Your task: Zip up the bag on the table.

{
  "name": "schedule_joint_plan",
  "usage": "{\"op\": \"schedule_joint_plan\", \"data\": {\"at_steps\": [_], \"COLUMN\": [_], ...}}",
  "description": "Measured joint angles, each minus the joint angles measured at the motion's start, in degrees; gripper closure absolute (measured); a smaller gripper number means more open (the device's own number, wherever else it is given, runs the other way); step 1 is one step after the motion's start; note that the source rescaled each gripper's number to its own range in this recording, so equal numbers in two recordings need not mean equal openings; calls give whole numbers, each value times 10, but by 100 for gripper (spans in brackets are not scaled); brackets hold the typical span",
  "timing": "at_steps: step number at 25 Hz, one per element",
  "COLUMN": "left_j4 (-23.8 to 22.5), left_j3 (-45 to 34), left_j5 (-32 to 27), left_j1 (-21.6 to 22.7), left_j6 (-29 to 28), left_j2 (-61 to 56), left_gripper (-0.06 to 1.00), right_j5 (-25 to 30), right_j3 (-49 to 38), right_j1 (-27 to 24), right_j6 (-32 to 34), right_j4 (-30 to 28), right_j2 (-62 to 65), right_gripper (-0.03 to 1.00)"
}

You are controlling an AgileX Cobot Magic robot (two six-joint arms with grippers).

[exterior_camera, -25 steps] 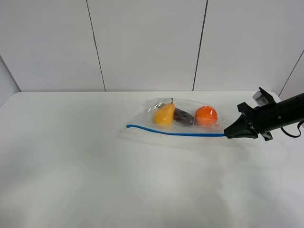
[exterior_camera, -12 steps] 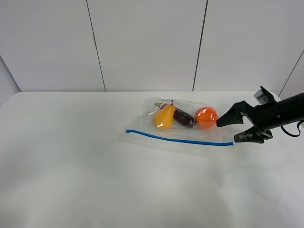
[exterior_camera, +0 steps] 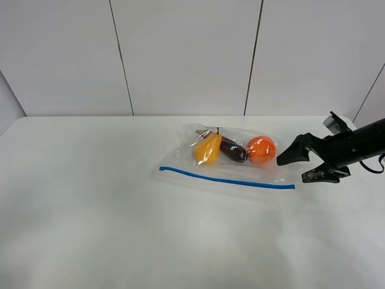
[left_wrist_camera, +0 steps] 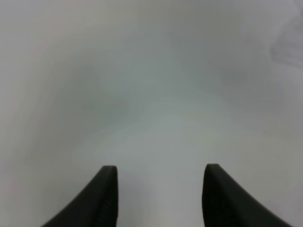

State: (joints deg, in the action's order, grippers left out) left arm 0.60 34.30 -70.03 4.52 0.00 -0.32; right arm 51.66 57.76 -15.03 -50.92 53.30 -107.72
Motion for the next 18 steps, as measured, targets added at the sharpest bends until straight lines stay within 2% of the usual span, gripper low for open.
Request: {"op": "schedule_joint_plan", "data": {"at_steps": [10,18], "left_j4": [0,0], "left_j3": [0,0], "left_j5": [0,0], "left_j1": [0,0], "left_j6": [0,0], "left_j2": [0,0], "left_gripper": [14,14], "right_j5": [-37,-36], "right_j3": [5,82], "right_j1": [0,0], "right_j6": [50,167], "right_j4": [-87,-227], "right_j2": [0,29], "right_gripper": [-3,-3]}}
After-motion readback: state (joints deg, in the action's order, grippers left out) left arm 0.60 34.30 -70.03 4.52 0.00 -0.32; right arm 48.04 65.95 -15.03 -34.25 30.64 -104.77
